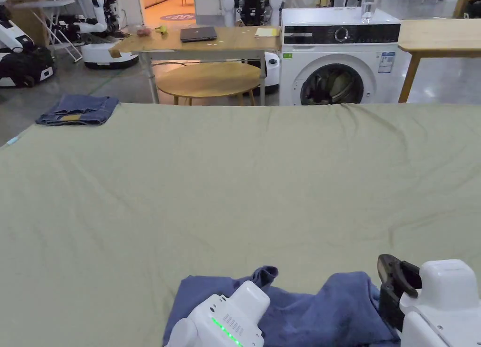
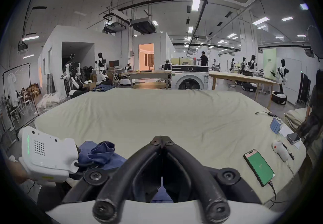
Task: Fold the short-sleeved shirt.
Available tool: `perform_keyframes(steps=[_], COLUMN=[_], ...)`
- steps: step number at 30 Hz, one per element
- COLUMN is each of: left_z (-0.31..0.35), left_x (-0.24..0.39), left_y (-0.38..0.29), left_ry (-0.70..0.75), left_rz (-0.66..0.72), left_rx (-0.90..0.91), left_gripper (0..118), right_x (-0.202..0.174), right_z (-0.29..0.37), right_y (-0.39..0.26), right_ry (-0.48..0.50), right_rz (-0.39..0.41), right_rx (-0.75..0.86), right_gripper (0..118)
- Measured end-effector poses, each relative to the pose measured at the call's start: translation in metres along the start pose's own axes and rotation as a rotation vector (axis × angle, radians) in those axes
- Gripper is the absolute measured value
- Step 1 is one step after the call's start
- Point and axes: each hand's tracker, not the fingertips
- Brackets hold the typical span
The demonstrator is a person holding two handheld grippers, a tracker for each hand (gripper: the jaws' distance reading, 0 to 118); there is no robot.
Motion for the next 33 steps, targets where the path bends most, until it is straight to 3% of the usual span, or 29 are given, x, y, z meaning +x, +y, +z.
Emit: perform_keyframes(steps=[1,2,3,7,11,12,13,14,15,20,23,27,30,33], left_z=[0.006,0.019,0.036,0.076,0.041,0.024,0.013,0.003,-0.005,-0.022,-0.026,-0.020,0.017,0.032], left_x=[-0.006,-0.019,-0.034,-0.081,-0.102,-0.106,-0.105,-0.101,-0.090,-0.033,-0.012,-0.033,-0.053,-0.081], left_y=[0.003,0.009,0.013,0.018,0.000,-0.010,-0.018,-0.027,-0.030,-0.022,-0.012,-0.022,-0.021,-0.040], left_ry=[-0.053,-0.109,-0.184,-0.276,-0.135,-0.204,-0.278,-0.338,-0.366,-0.489,-0.467,-0.447,-0.402,-0.312], left_rz=[0.064,0.175,0.290,0.521,0.654,0.715,0.779,0.835,0.849,0.771,0.697,0.802,0.730,0.732], left_rx=[0.008,0.037,0.083,0.289,0.149,0.085,0.079,0.072,0.061,0.056,0.048,0.074,0.190,0.191], left_gripper=[60,84,97,99,99,94,64,25,0,0,0,0,0,0], right_x=[0.003,0.005,0.008,0.014,0.020,0.020,0.020,0.020,0.021,0.025,0.025,0.026,0.025,0.020], right_z=[0.001,0.002,0.003,0.004,0.002,0.002,0.002,0.002,0.003,0.006,0.007,0.008,0.008,0.001], right_y=[0.000,-0.001,-0.001,-0.003,-0.009,-0.011,-0.012,-0.014,-0.015,-0.019,-0.019,-0.019,-0.017,-0.015], right_ry=[-0.003,-0.005,-0.003,-0.001,0.019,0.013,0.012,0.012,0.012,0.002,-0.005,-0.014,-0.016,-0.004], right_rz=[-0.004,-0.011,-0.019,-0.047,-0.119,-0.119,-0.118,-0.118,-0.119,-0.121,-0.117,-0.103,-0.091,-0.095], right_rx=[-0.001,-0.005,-0.006,-0.004,-0.015,-0.017,-0.018,-0.021,-0.025,-0.037,-0.044,-0.050,-0.054,-0.061], right_gripper=[0,0,0,0,0,0,0,0,0,0,0,0,0,0])
